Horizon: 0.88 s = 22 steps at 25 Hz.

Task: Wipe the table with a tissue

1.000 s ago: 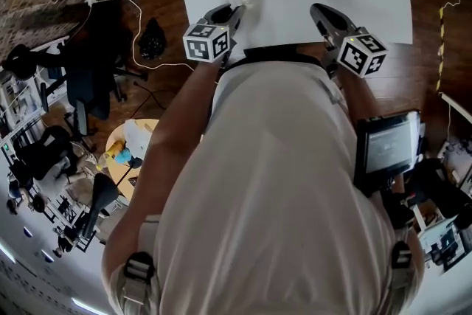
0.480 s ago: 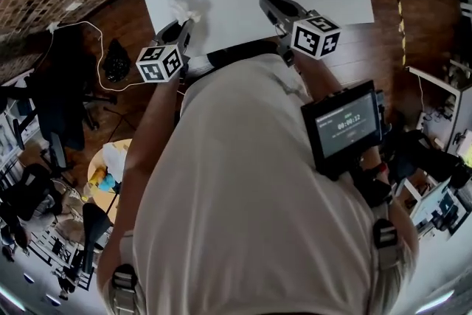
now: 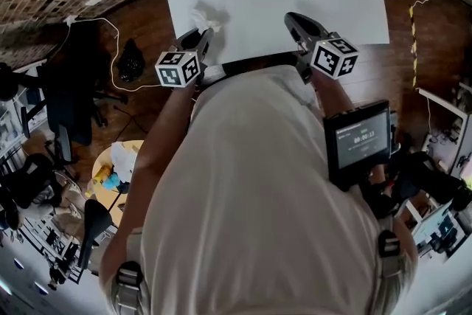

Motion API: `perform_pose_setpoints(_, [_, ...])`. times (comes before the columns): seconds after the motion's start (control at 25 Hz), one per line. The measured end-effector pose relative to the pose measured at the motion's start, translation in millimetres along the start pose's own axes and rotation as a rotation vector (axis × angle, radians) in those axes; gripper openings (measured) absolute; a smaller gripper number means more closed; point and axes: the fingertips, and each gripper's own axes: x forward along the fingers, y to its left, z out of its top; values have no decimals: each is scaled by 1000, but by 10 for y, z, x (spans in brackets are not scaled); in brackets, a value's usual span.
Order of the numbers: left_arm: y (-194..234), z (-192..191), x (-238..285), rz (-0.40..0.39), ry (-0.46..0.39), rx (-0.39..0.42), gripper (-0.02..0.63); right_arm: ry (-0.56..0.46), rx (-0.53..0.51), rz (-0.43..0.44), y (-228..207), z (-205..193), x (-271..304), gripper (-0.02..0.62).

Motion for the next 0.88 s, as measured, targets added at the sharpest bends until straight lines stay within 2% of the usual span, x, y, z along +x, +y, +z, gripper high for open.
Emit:
perform_pose_setpoints(0.24, [42, 229, 247, 36, -1, 5, 66, 3, -2, 13, -284, 211, 72, 18])
perform_pose_setpoints(0.44, [-55, 548, 670, 64, 10, 21, 66, 21, -34, 34, -546, 451, 15, 18])
perform_pose_setpoints(0.6, [-133, 808, 1015, 101, 27, 46, 66, 18, -10, 39, -831, 605, -20, 18])
perform_pose_setpoints(0.88, [-103, 983, 1494, 191, 108, 75, 67, 11, 7, 33, -1233, 787, -198, 18])
